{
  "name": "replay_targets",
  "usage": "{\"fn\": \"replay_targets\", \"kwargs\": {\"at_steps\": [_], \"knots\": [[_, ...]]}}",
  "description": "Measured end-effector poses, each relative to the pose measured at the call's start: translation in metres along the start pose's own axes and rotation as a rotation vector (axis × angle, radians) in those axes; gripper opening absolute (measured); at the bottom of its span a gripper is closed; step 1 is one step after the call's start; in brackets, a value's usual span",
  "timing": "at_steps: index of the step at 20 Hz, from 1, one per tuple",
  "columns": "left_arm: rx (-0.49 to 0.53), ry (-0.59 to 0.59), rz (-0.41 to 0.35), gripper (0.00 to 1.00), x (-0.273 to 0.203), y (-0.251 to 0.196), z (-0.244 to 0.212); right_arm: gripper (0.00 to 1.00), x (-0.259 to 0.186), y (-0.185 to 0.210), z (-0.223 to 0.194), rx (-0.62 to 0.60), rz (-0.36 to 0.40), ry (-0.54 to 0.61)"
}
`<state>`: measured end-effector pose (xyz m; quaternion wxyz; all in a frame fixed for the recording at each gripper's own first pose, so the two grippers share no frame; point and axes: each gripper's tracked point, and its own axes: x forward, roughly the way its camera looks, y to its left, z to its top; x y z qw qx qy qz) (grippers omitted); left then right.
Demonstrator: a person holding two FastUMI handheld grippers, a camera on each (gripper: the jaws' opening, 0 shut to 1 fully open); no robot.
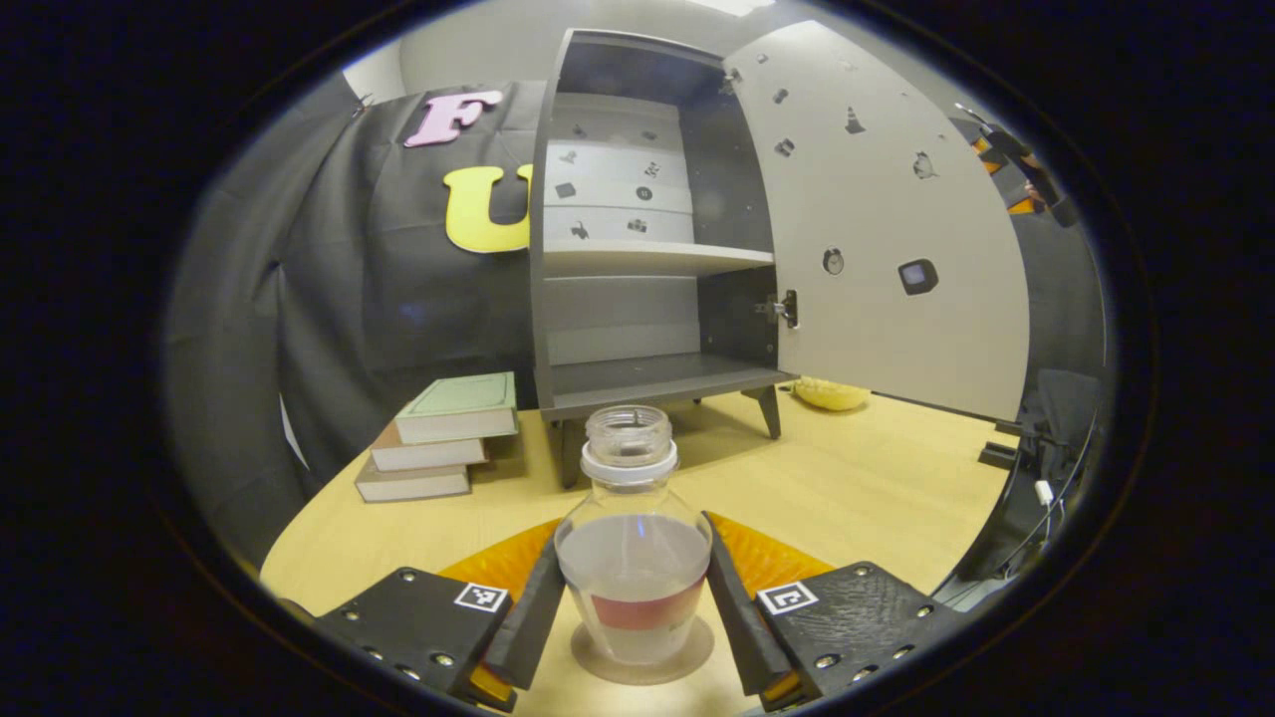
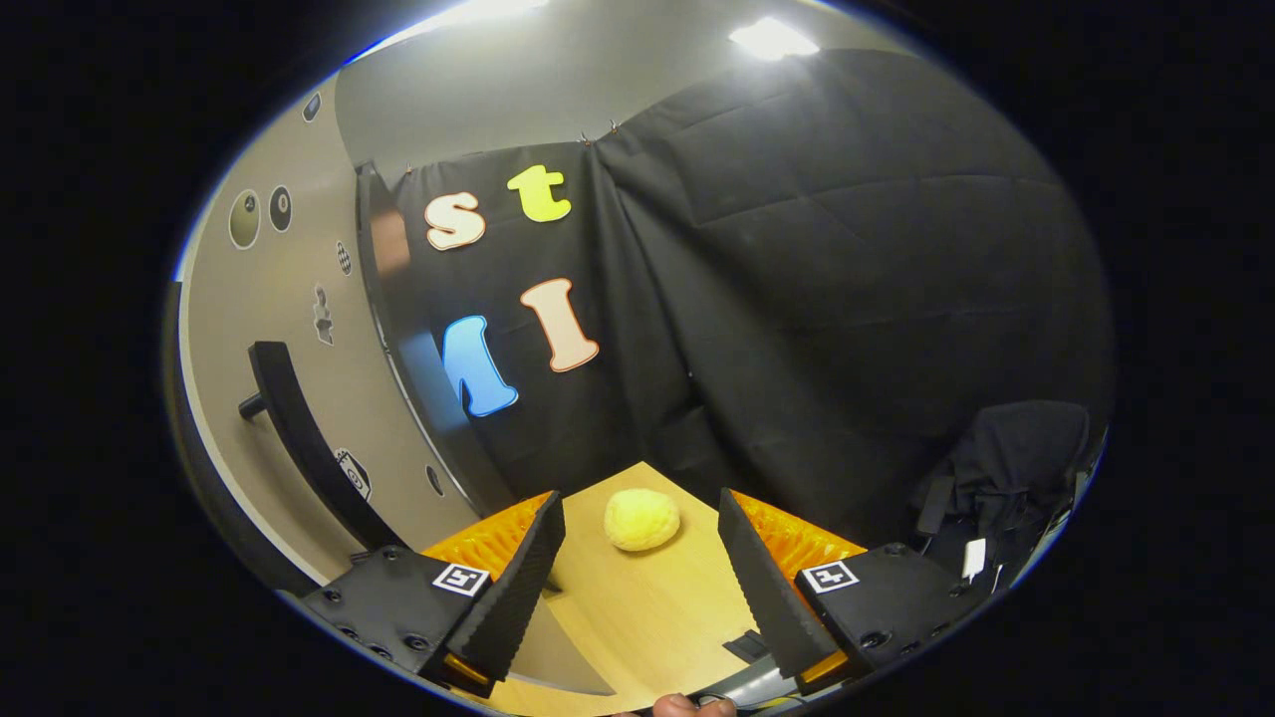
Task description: Open the cabinet door with the right hand, grasp the bottle in the cabinet with the left hand and place it on the coaster, then close the cabinet door with the right hand.
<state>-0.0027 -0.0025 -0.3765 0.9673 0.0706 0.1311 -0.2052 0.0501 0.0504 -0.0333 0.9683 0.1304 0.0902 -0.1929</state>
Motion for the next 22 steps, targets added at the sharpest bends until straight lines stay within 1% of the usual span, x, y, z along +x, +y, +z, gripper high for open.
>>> {"fn": "replay_targets", "kwargs": {"at_steps": [1,2,4,7,8,9,10,13,14,16,17,18,19,20,22], "knots": [[0.002,0.005,-0.001,0.75,-0.001,0.000,0.001,0.98,-0.002,-0.002,-0.001,-0.006,-0.003,-0.003],[0.006,0.006,-0.005,0.82,-0.001,0.000,0.004,0.98,-0.003,-0.005,-0.003,-0.008,-0.005,-0.002],[0.016,-0.002,-0.009,0.87,-0.002,-0.001,0.014,0.98,-0.005,-0.008,-0.009,0.011,-0.010,0.006],[0.024,-0.004,-0.004,0.87,-0.007,0.002,0.026,0.98,-0.007,-0.010,-0.023,0.044,-0.009,0.028],[0.017,-0.008,-0.004,0.90,-0.010,0.003,0.032,0.98,-0.007,-0.011,-0.028,0.045,-0.008,0.036],[0.006,-0.012,-0.004,0.87,-0.013,0.003,0.039,0.98,-0.006,-0.011,-0.030,0.041,-0.007,0.038],[0.000,-0.019,0.000,0.92,-0.019,0.003,0.047,0.98,-0.005,-0.013,-0.030,0.037,-0.006,0.035],[0.001,-0.048,0.026,0.90,-0.031,0.006,0.078,0.98,0.002,-0.017,-0.026,0.037,0.012,0.020],[-0.008,-0.055,0.037,0.87,-0.035,0.006,0.088,0.98,0.006,-0.020,-0.022,0.041,0.017,0.008],[-0.041,-0.075,0.080,0.87,-0.048,0.007,0.113,0.98,0.016,-0.024,-0.014,0.052,0.035,-0.013],[-0.061,-0.088,0.111,0.89,-0.058,0.005,0.128,0.98,0.023,-0.027,-0.012,0.049,0.043,-0.015],[-0.078,-0.100,0.141,0.87,-0.066,0.004,0.141,0.98,0.029,-0.031,-0.009,0.052,0.048,-0.006],[-0.099,-0.113,0.172,0.87,-0.074,0.004,0.155,0.98,0.034,-0.033,-0.006,0.066,0.062,0.000],[-0.124,-0.123,0.200,0.89,-0.082,0.001,0.168,0.98,0.038,-0.033,0.000,0.075,0.081,-0.006],[-0.154,-0.116,0.250,0.89,-0.089,-0.003,0.186,0.98,0.048,-0.036,0.009,0.041,0.105,-0.026]]}}
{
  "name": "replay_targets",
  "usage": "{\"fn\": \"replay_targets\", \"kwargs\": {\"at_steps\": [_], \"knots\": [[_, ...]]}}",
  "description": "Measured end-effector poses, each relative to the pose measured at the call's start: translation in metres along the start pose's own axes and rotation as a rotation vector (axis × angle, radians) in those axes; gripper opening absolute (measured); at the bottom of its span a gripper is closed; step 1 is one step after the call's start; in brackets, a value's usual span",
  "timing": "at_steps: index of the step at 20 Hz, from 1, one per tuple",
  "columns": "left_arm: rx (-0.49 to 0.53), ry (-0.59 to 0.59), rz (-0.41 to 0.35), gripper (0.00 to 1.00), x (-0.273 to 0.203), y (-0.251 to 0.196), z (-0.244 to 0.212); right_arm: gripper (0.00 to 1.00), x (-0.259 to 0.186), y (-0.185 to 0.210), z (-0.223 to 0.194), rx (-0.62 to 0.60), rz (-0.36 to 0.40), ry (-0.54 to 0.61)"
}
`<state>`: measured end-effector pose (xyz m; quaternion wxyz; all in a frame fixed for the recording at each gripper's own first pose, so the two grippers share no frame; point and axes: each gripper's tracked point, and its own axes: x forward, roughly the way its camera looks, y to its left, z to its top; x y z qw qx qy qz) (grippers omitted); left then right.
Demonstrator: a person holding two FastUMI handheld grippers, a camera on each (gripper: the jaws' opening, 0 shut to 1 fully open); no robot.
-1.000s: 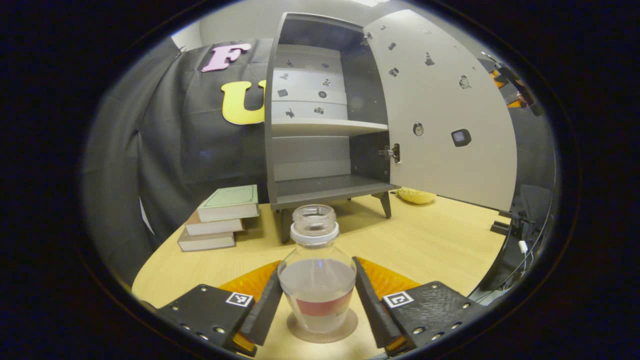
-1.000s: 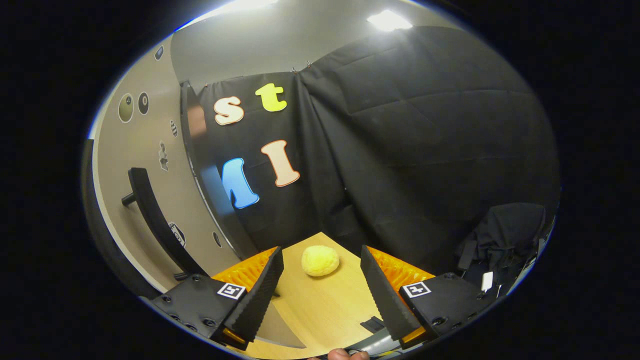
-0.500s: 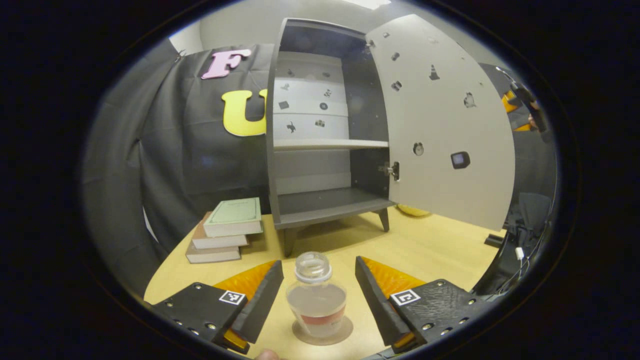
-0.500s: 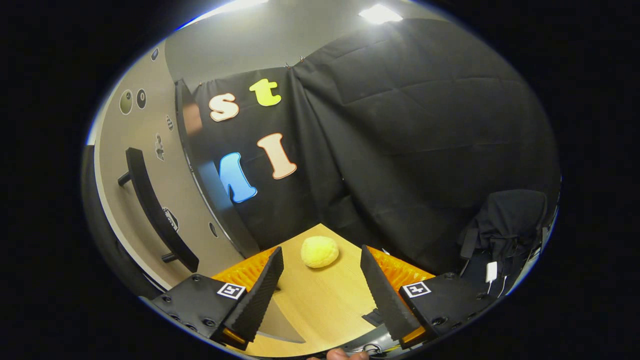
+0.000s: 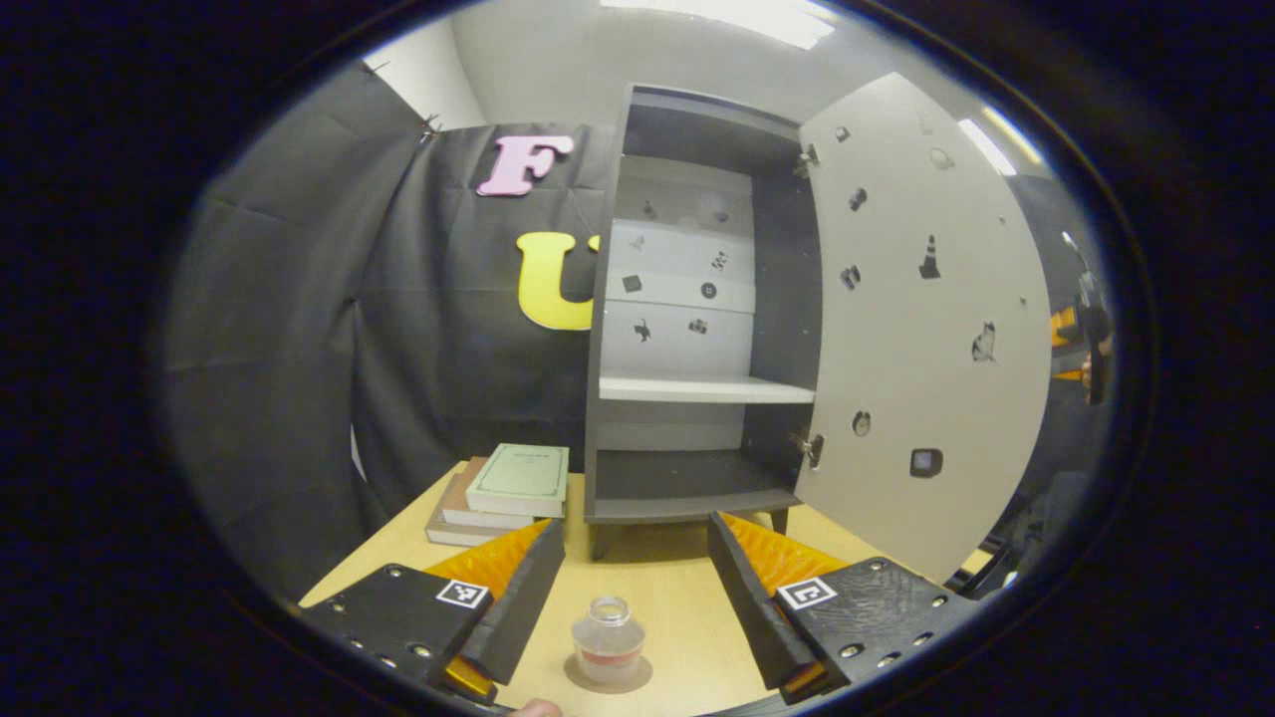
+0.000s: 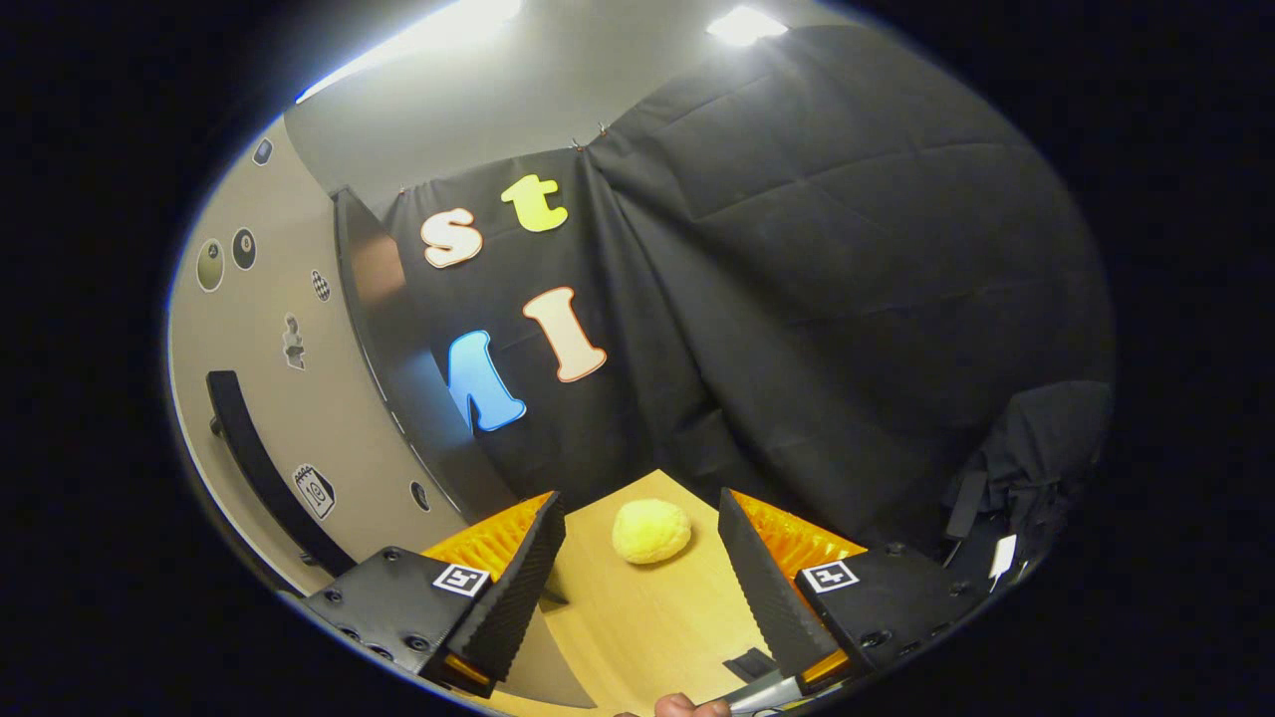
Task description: Open the cabinet door with the right hand, grasp the bottle in the cabinet with the left hand and place it on the coaster, then close the cabinet door with the right hand.
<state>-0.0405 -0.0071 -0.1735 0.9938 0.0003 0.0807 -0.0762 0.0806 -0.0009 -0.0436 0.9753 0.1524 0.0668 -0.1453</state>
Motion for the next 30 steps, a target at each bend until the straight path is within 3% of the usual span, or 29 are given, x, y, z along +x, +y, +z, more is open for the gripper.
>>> {"fn": "replay_targets", "kwargs": {"at_steps": [8,9,12,14,15,16,20,21,23,25,30], "knots": [[-0.047,-0.007,0.108,0.89,-0.024,-0.036,0.080,0.98,0.023,0.044,0.009,-0.216,0.245,0.020],[-0.065,-0.012,0.107,0.87,-0.030,-0.042,0.089,0.98,0.023,0.054,0.011,-0.239,0.285,0.021],[-0.119,0.014,0.127,0.92,-0.044,-0.055,0.097,0.98,0.018,0.092,0.011,-0.319,0.429,0.023],[-0.112,0.025,0.182,0.87,-0.057,-0.052,0.103,0.93,0.009,0.113,0.005,-0.352,0.518,0.048],[-0.092,0.026,0.198,0.87,-0.063,-0.051,0.105,0.98,0.005,0.121,0.002,-0.358,0.550,0.064],[-0.066,0.030,0.206,0.87,-0.067,-0.050,0.105,0.93,-0.001,0.124,0.001,-0.369,0.566,0.073],[-0.008,0.054,0.199,0.87,-0.064,-0.032,0.099,0.98,-0.018,0.127,0.008,-0.357,0.531,0.071],[-0.020,0.054,0.187,0.87,-0.061,-0.027,0.099,0.92,-0.019,0.127,0.009,-0.379,0.507,0.068],[-0.043,0.051,0.163,0.89,-0.053,-0.014,0.102,0.97,-0.023,0.129,0.015,-0.463,0.455,0.045],[-0.044,0.045,0.146,0.92,-0.047,0.002,0.107,0.96,-0.026,0.129,0.018,-0.514,0.401,0.027],[-0.034,0.051,0.102,0.92,-0.042,0.041,0.102,0.96,-0.045,0.152,0.015,-0.394,0.352,0.029]]}}
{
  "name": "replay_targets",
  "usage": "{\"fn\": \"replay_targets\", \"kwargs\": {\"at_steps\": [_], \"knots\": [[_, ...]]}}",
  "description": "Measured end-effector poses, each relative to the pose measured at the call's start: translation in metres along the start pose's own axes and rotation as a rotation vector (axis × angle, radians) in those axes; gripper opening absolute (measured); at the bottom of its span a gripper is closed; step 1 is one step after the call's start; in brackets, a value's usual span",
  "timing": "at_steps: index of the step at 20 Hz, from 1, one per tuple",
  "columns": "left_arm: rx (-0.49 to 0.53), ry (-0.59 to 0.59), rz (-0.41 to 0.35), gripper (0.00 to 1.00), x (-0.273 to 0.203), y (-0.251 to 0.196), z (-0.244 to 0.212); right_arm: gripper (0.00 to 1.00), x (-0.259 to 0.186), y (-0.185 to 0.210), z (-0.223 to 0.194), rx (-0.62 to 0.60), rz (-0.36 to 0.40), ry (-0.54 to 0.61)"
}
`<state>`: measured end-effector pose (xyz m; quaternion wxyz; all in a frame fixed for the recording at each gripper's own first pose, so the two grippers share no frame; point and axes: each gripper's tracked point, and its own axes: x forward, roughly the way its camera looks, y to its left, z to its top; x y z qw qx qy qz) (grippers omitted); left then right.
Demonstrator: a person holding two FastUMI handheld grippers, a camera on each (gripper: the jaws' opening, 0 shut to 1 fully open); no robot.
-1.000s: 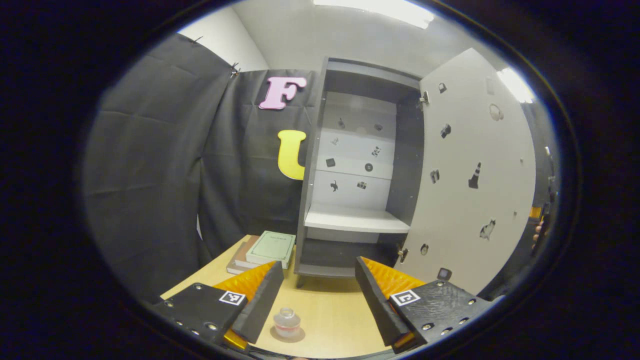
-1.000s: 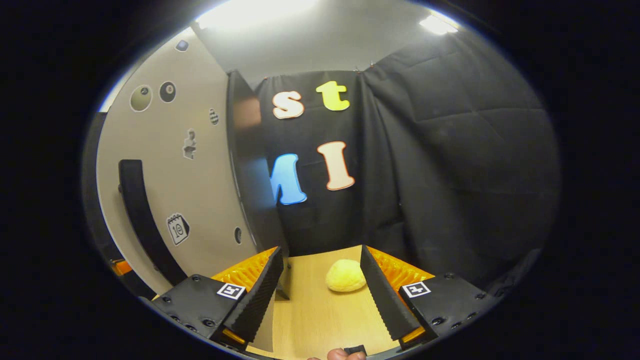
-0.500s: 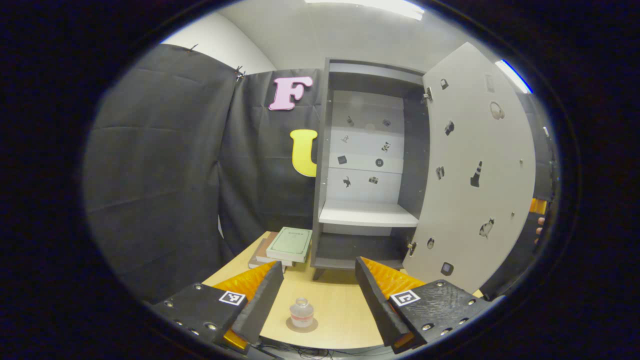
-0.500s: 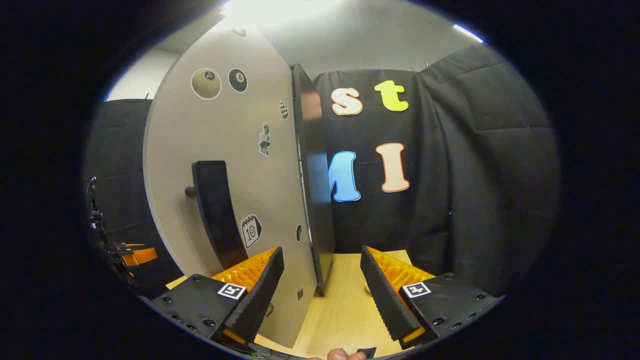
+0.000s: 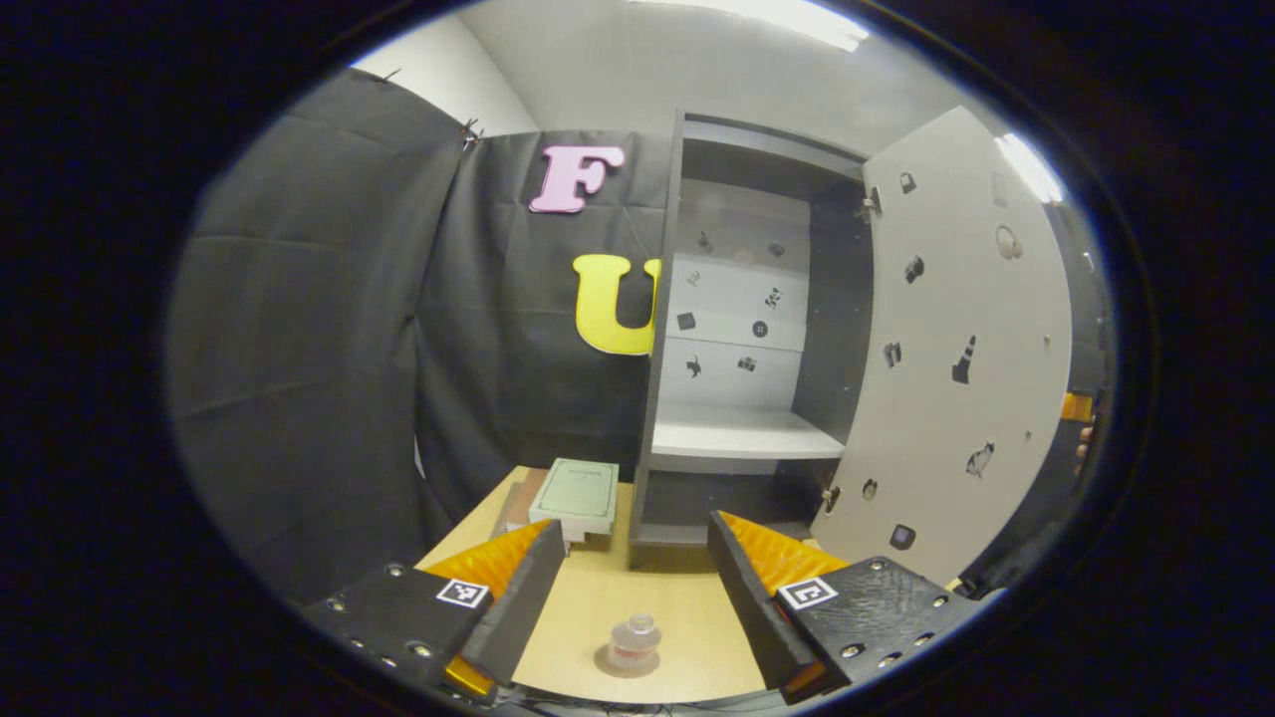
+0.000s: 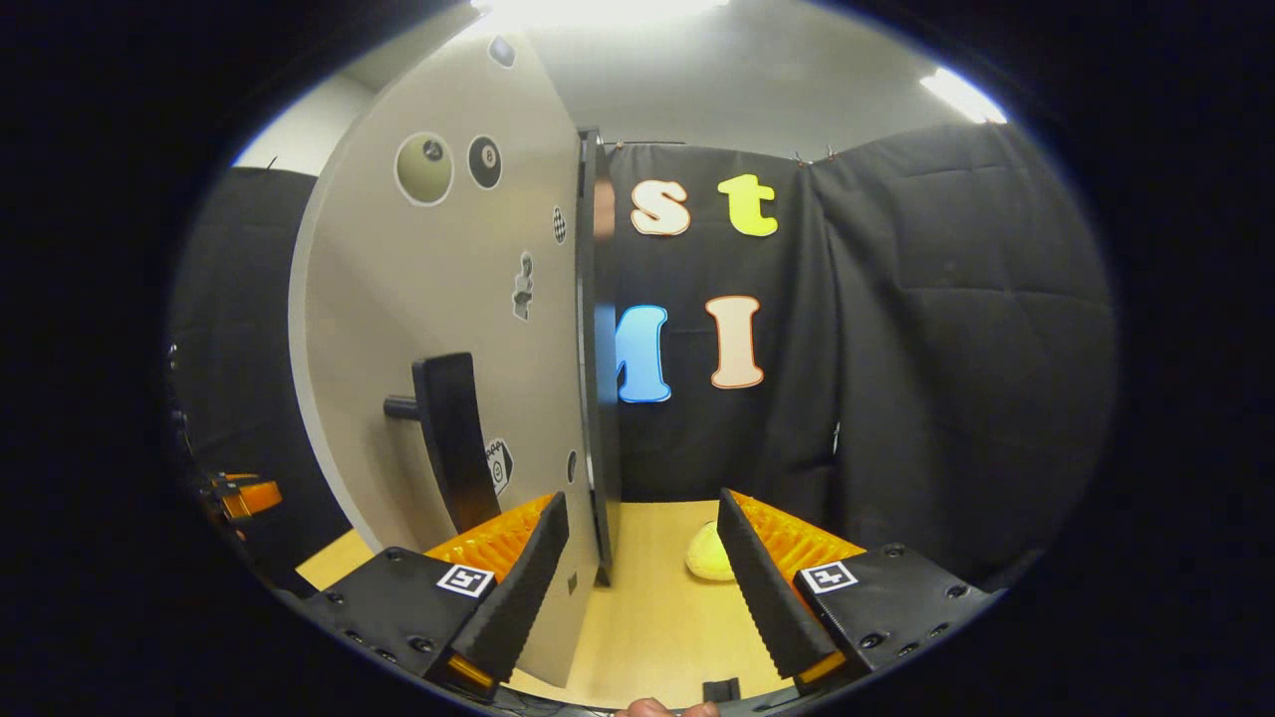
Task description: Open the cabinet door with the right hand, grasp the bottle in the cabinet with the left hand and place it on the coaster, then close the cabinet door with the right hand.
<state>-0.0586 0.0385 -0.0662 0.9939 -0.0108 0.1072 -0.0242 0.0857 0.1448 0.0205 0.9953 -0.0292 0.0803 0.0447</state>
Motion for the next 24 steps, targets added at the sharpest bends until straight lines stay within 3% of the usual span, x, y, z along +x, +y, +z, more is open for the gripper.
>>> {"fn": "replay_targets", "kwargs": {"at_steps": [3,9,15,24], "knots": [[-0.019,0.009,-0.020,0.89,0.002,0.020,-0.007,0.96,-0.002,0.014,0.002,-0.057,-0.022,-0.008],[-0.041,0.003,-0.027,0.87,0.003,0.062,-0.015,0.96,-0.001,0.077,0.001,-0.046,0.018,-0.016],[-0.068,0.012,-0.007,0.87,0.001,0.106,-0.030,0.96,0.011,0.113,0.000,-0.085,0.034,-0.033],[-0.090,0.021,0.000,0.87,0.007,0.138,-0.033,0.96,0.054,0.189,-0.012,-0.093,0.118,-0.010]]}}
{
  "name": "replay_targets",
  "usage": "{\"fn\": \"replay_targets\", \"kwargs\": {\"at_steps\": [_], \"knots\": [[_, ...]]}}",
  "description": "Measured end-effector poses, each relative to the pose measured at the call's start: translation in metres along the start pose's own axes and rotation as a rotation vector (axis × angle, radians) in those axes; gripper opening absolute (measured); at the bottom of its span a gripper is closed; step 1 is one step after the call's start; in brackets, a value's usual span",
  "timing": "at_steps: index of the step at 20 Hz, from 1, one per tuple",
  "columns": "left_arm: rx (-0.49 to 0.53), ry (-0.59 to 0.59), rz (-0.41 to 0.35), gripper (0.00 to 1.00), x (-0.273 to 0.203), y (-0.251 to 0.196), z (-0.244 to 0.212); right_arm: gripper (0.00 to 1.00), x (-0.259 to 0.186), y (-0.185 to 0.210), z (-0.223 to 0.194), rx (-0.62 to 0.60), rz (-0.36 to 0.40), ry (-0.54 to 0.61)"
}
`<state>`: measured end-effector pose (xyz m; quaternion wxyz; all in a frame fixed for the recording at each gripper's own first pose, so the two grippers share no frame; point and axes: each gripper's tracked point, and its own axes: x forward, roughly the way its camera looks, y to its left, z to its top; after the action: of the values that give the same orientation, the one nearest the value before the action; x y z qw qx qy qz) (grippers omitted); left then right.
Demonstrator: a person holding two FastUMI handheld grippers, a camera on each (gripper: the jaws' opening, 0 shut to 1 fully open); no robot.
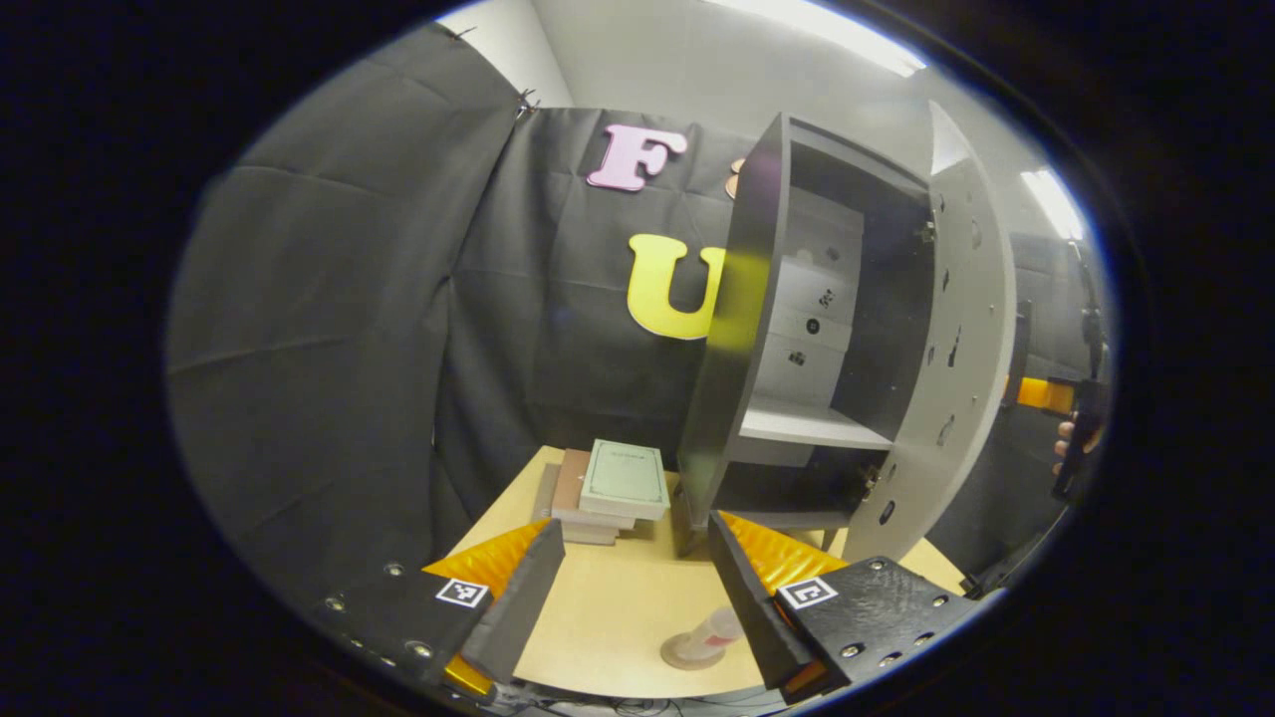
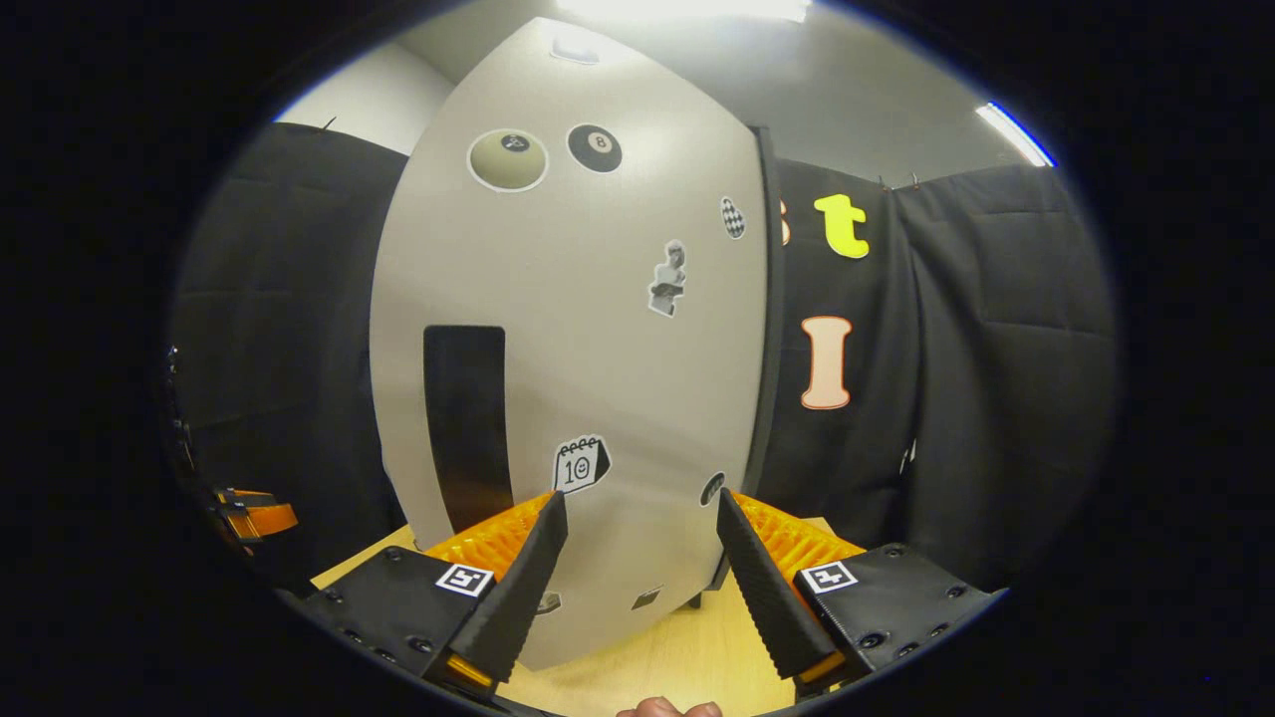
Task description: Open the cabinet door with the right hand, grasp the bottle in the cabinet with the left hand and place it on the coaster, then close the cabinet door with the right hand.
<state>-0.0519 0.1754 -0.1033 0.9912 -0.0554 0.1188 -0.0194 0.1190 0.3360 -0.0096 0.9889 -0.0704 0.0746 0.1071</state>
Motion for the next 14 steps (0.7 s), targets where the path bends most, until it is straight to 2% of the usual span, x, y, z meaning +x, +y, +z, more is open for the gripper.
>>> {"fn": "replay_targets", "kwargs": {"at_steps": [4,5,6,8,9,10,11,14], "knots": [[0.042,0.002,0.007,0.87,0.010,0.019,0.004,0.98,0.023,0.029,0.003,0.078,0.056,-0.008],[0.041,0.008,0.001,0.87,0.014,0.020,0.003,0.98,0.025,0.033,0.003,0.083,0.064,-0.004],[0.036,0.012,-0.009,0.92,0.017,0.016,0.001,0.98,0.027,0.035,0.005,0.078,0.068,0.002],[0.020,0.012,-0.032,0.90,0.023,0.012,0.003,0.98,0.029,0.037,0.010,0.068,0.067,0.000],[0.015,0.012,-0.041,0.89,0.025,0.010,0.003,0.98,0.028,0.036,0.013,0.068,0.063,-0.005],[0.016,0.013,-0.044,0.87,0.027,0.007,0.005,0.93,0.024,0.032,0.014,0.070,0.056,-0.005],[0.021,0.013,-0.047,0.87,0.029,0.003,0.005,0.98,0.021,0.027,0.014,0.073,0.048,-0.003],[0.024,-0.012,-0.078,0.87,0.040,-0.016,0.014,0.98,0.021,0.008,0.014,0.087,0.021,-0.012]]}}
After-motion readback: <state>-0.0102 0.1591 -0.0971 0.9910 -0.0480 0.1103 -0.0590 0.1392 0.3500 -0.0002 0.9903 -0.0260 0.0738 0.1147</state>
